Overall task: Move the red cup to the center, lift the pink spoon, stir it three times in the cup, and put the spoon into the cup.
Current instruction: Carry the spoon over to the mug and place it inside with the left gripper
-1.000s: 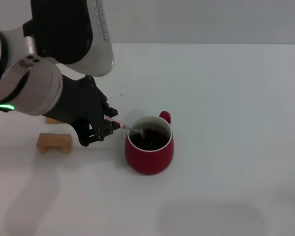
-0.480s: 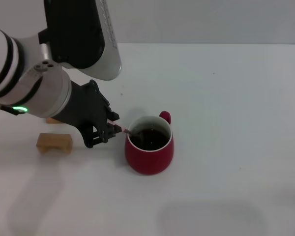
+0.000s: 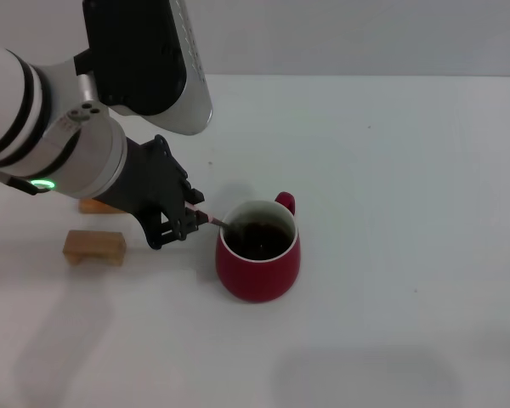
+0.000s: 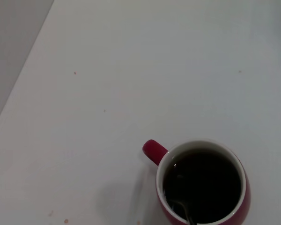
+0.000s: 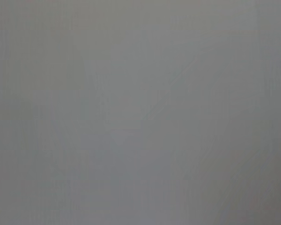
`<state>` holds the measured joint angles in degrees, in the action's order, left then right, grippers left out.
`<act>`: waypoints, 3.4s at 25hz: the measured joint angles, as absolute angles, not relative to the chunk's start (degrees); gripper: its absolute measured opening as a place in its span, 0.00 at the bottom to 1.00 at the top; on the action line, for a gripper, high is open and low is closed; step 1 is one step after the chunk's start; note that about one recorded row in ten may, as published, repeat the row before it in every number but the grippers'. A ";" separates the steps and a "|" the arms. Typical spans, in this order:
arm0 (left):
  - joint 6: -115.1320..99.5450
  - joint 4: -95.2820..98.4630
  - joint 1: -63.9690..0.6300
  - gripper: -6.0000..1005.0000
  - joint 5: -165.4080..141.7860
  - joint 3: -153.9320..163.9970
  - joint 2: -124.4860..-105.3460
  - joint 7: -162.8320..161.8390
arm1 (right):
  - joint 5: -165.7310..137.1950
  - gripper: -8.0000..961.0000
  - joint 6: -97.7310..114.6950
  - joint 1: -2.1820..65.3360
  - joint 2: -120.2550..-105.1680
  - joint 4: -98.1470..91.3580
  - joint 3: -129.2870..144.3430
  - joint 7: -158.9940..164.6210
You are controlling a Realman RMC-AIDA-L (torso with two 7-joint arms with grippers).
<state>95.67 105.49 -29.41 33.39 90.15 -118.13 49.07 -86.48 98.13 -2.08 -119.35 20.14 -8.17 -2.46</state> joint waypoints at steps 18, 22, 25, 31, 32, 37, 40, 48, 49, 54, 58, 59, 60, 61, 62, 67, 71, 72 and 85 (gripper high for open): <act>92.35 100.83 -30.90 0.18 33.72 91.61 -118.12 49.91 | -86.41 0.01 98.36 -2.39 -119.35 20.22 -7.64 -2.46; 91.61 99.48 -31.75 0.18 33.75 92.00 -118.24 50.41 | -86.34 0.01 98.36 -2.60 -119.35 20.22 -7.65 -2.46; 91.08 98.86 -32.18 0.18 33.91 92.80 -118.34 50.44 | -86.26 0.01 98.36 -2.72 -119.36 20.22 -7.65 -2.46; 90.57 98.96 -32.67 0.18 35.89 96.05 -118.47 50.23 | -86.22 0.01 98.36 -2.73 -119.36 20.21 -7.65 -2.46; 90.57 99.03 -32.69 0.18 36.27 96.34 -118.48 50.19 | -86.22 0.01 98.36 -2.72 -119.35 20.21 -7.64 -2.46; 90.68 100.14 -32.24 0.18 37.30 97.87 -118.47 49.70 | -86.27 0.01 98.35 -2.72 -119.35 20.21 -7.65 -2.46; 91.13 100.31 -31.84 0.18 37.09 97.77 -118.34 49.28 | -86.36 0.01 98.34 -2.72 -119.35 20.21 -7.64 -2.46; 93.41 101.73 -30.69 0.18 36.08 95.70 -118.12 49.16 | -86.42 0.01 98.34 -2.72 -119.36 20.21 -7.65 -2.46; 93.44 101.76 -30.67 0.18 35.88 95.56 -118.10 49.15 | -86.43 0.01 98.34 -2.72 -119.35 20.21 -7.63 -2.46; 93.39 101.66 -30.92 0.18 33.04 95.17 -118.09 49.13 | -86.46 0.01 98.34 -2.73 -119.41 20.21 -7.56 -2.46; 93.23 101.28 -31.38 0.18 32.86 94.14 -118.17 49.13 | -86.48 0.01 98.34 -2.81 -119.44 20.21 -7.55 -2.46; 93.08 101.18 -31.48 0.18 32.84 93.83 -118.17 49.13 | -86.48 0.01 98.34 -2.81 -119.44 20.21 -7.56 -2.46; 92.93 101.01 -31.64 0.18 32.84 93.45 -118.18 49.14 | -86.49 0.01 98.34 -2.81 -119.44 20.21 -7.56 -2.46; 92.79 100.82 -31.80 0.18 32.85 93.15 -118.19 49.15 | -86.49 0.01 98.34 -2.81 -119.44 20.21 -7.55 -2.46; 92.55 100.67 -31.96 0.18 32.93 92.97 -118.19 49.17 | -86.49 0.01 98.34 -2.81 -119.44 20.21 -7.55 -2.46; 91.02 100.31 -32.34 0.18 33.34 93.25 -118.37 49.36 | -86.49 0.01 98.34 -2.81 -119.45 20.21 -7.55 -2.46; 89.69 99.64 -32.92 0.18 34.21 93.83 -118.44 49.45 | -86.49 0.01 98.34 -2.81 -119.45 20.21 -7.55 -2.46; 89.37 99.47 -33.03 0.18 34.54 93.89 -118.46 49.48 | -86.49 0.01 98.34 -2.82 -119.45 20.21 -7.56 -2.46; 88.76 99.18 -33.52 0.18 38.40 97.94 -118.43 49.32 | -86.49 0.01 98.34 -2.90 -119.45 20.21 -7.56 -2.46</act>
